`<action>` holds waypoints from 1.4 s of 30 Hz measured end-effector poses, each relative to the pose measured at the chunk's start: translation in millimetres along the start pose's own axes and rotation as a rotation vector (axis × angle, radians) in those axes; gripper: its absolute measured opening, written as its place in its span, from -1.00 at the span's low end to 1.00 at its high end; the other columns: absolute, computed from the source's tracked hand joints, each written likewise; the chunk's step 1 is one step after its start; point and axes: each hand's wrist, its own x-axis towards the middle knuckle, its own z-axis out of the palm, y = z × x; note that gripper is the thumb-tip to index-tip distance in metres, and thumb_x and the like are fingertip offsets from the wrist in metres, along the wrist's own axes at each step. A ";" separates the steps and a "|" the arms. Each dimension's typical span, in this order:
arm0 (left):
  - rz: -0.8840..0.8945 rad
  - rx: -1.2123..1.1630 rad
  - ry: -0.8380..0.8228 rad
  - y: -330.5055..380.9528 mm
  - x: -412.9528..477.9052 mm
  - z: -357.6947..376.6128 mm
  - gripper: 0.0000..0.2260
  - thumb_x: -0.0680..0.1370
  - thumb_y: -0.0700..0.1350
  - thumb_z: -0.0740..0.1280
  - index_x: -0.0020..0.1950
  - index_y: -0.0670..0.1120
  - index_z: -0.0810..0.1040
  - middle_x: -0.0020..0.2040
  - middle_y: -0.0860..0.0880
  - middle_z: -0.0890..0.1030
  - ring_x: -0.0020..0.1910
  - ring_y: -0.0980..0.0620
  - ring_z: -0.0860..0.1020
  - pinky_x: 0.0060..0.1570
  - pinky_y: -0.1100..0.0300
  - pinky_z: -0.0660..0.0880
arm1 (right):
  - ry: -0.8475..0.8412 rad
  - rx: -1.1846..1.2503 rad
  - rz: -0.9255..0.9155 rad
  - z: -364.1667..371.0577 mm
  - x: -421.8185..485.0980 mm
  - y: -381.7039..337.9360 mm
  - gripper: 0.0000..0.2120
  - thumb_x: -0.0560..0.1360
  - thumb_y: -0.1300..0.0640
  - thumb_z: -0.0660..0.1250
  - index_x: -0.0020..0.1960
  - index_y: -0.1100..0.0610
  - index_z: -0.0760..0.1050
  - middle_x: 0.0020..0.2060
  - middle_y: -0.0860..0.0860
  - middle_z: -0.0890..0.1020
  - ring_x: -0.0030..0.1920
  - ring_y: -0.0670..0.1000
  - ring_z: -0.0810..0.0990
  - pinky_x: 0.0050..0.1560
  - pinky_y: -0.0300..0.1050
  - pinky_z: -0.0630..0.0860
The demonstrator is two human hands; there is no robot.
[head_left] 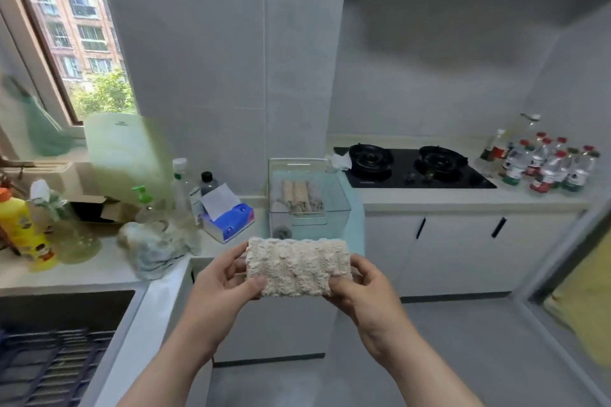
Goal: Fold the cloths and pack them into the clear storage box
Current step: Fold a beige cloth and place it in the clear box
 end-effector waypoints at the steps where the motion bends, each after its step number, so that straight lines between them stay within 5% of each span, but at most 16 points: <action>1: -0.002 -0.007 -0.004 0.7 19.4 -3.8 -0.52 0.46 -0.45 0.36 0.17 0.09 0.49 -0.10 0.15 0.71 -0.16 0.16 0.67 -0.24 0.31 0.58 | 0.004 -0.010 0.017 6.1 17.8 -0.8 -0.69 0.48 0.44 0.31 0.13 0.15 0.54 -0.10 0.10 0.69 -0.17 0.05 0.67 -0.20 -0.14 0.61; 4: -0.022 -0.020 -0.014 -1.2 75.7 -12.5 -0.51 0.47 -0.43 0.37 0.24 0.06 0.48 -0.10 0.06 0.71 -0.18 0.18 0.66 -0.23 0.32 0.58 | 0.022 -0.038 0.055 20.5 67.3 -6.1 -0.65 0.48 0.38 0.34 0.24 0.17 0.48 -0.20 0.11 0.62 -0.31 0.06 0.62 -0.34 -0.14 0.56; 7: -0.049 -0.009 -0.031 -2.4 129.0 -15.8 -0.51 0.47 -0.40 0.39 0.28 0.04 0.46 -0.01 0.05 0.64 -0.16 0.23 0.65 -0.23 0.38 0.54 | 0.043 -0.001 0.071 28.3 116.0 -11.0 -0.70 0.48 0.42 0.33 0.13 0.13 0.53 -0.25 0.10 0.56 -0.35 0.03 0.55 -0.33 -0.15 0.56; 11: -0.075 0.019 -0.059 -8.6 170.7 -14.7 -0.49 0.47 -0.36 0.41 0.36 0.00 0.46 0.12 -0.04 0.65 -0.04 0.05 0.67 -0.15 0.30 0.57 | 0.037 0.122 0.127 29.7 152.2 -19.5 -0.82 0.50 0.35 0.33 0.08 0.19 0.55 -0.14 0.12 0.64 -0.22 0.01 0.61 -0.18 -0.11 0.63; 15: -0.078 0.048 -0.087 -13.9 226.5 -2.8 -0.56 0.48 -0.37 0.39 0.19 0.12 0.53 0.07 -0.05 0.67 -0.03 -0.01 0.68 -0.07 0.23 0.60 | 0.036 0.065 0.142 22.8 210.7 -27.5 -0.70 0.45 0.47 0.32 0.16 0.29 0.53 0.02 0.16 0.70 0.04 0.12 0.67 0.01 -0.11 0.62; 18: -0.095 0.101 -0.026 -22.4 266.0 7.0 -0.56 0.47 -0.38 0.41 0.16 0.12 0.52 0.03 0.00 0.67 -0.07 0.07 0.67 -0.07 0.24 0.60 | 0.005 0.037 0.168 19.0 253.2 -30.5 -0.69 0.43 0.52 0.25 0.08 0.29 0.59 0.02 0.16 0.70 0.08 0.13 0.67 0.15 -0.07 0.57; 24: -0.157 0.291 -0.111 -45.9 328.1 46.8 -0.65 0.41 -0.42 0.39 0.08 -0.05 0.54 -0.06 0.10 0.69 -0.10 0.13 0.66 -0.19 0.30 0.56 | 0.034 0.435 0.359 10.2 363.2 -24.8 -0.65 0.51 0.45 0.10 0.18 0.25 0.52 0.06 0.26 0.66 0.00 0.23 0.62 0.23 0.27 0.47; 27: -0.141 0.393 -0.125 -62.1 355.7 62.4 -0.68 0.39 -0.29 0.48 0.03 0.04 0.56 -0.11 0.14 0.67 -0.15 0.18 0.61 -0.11 0.28 0.54 | 0.079 0.552 0.456 4.9 421.6 -15.8 -0.69 0.58 0.36 0.10 0.23 0.28 0.51 0.12 0.28 0.63 0.07 0.22 0.63 0.20 0.21 0.52; 30: -0.141 0.513 0.000 -80.2 380.3 51.3 -0.67 0.44 -0.28 0.39 0.04 0.13 0.54 -0.07 0.12 0.63 -0.04 0.19 0.55 -0.02 0.30 0.49 | 0.132 0.485 0.580 -9.1 461.8 -2.0 -0.77 0.59 0.34 0.14 0.11 0.31 0.55 -0.07 0.25 0.69 -0.12 0.17 0.68 -0.22 0.08 0.66; 34: -0.297 0.532 0.218 -103.3 401.2 28.9 -0.73 0.53 -0.27 0.32 0.15 0.03 0.50 0.08 0.02 0.56 0.11 0.02 0.51 0.06 0.19 0.39 | 0.150 0.281 0.730 -19.1 484.8 28.3 -0.80 0.59 0.37 0.15 0.03 0.27 0.55 -0.10 0.25 0.66 -0.10 0.19 0.62 -0.05 0.15 0.59; 40: -0.462 0.398 0.059 -128.3 417.7 23.5 -0.84 0.64 -0.08 0.18 0.16 -0.01 0.50 0.07 -0.03 0.57 0.08 -0.01 0.53 0.14 0.01 0.50 | 0.169 -0.033 0.906 3.3 510.9 105.3 -0.72 0.58 0.10 0.23 0.19 0.16 0.61 -0.03 0.22 0.70 -0.04 0.19 0.67 0.04 0.29 0.58; 42: -0.457 0.377 0.016 -128.9 420.9 22.6 -0.85 0.65 -0.09 0.14 0.08 0.00 0.51 0.03 -0.04 0.56 0.07 -0.02 0.53 0.10 0.03 0.51 | 0.181 -0.121 0.930 20.2 504.2 92.7 -0.69 0.62 0.11 0.17 0.24 0.18 0.57 -0.11 0.20 0.69 -0.17 0.13 0.64 -0.07 0.07 0.65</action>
